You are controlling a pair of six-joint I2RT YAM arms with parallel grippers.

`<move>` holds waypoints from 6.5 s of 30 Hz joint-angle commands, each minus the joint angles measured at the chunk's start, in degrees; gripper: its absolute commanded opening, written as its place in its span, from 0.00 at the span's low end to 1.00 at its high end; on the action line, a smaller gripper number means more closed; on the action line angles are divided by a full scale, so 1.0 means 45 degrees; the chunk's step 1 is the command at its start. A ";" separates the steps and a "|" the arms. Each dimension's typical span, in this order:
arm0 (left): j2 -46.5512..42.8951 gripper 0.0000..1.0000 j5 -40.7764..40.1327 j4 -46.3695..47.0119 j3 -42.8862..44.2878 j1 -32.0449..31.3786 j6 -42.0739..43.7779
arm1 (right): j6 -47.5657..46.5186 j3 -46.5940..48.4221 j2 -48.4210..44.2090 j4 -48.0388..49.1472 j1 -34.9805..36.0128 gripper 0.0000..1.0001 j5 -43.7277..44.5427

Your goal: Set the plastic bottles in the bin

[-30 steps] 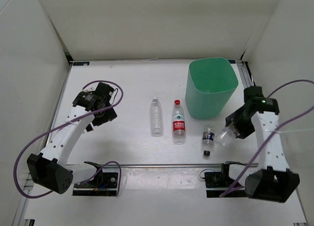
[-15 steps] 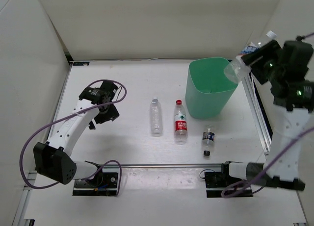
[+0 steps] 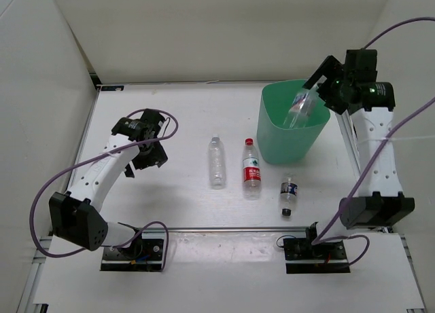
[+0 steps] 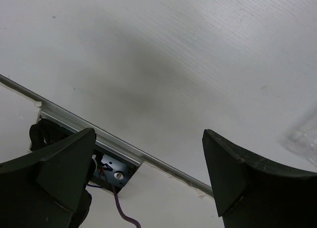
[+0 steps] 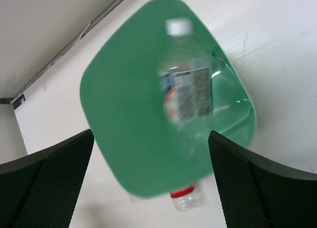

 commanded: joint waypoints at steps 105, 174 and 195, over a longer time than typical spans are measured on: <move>-0.2446 1.00 0.4433 0.6060 -0.2197 -0.0071 0.2343 | 0.0838 0.0539 -0.1865 -0.2238 0.1992 0.00 0.3428; 1.0473 1.00 0.8087 1.4638 1.5932 -0.4583 0.2851 | -0.0530 -0.4220 -0.7503 -0.2374 0.2129 1.00 0.0850; 0.5479 1.00 1.0937 1.4522 0.0320 -0.3761 0.1759 | -0.0804 -0.5374 -0.7405 -0.2002 0.2129 1.00 0.0225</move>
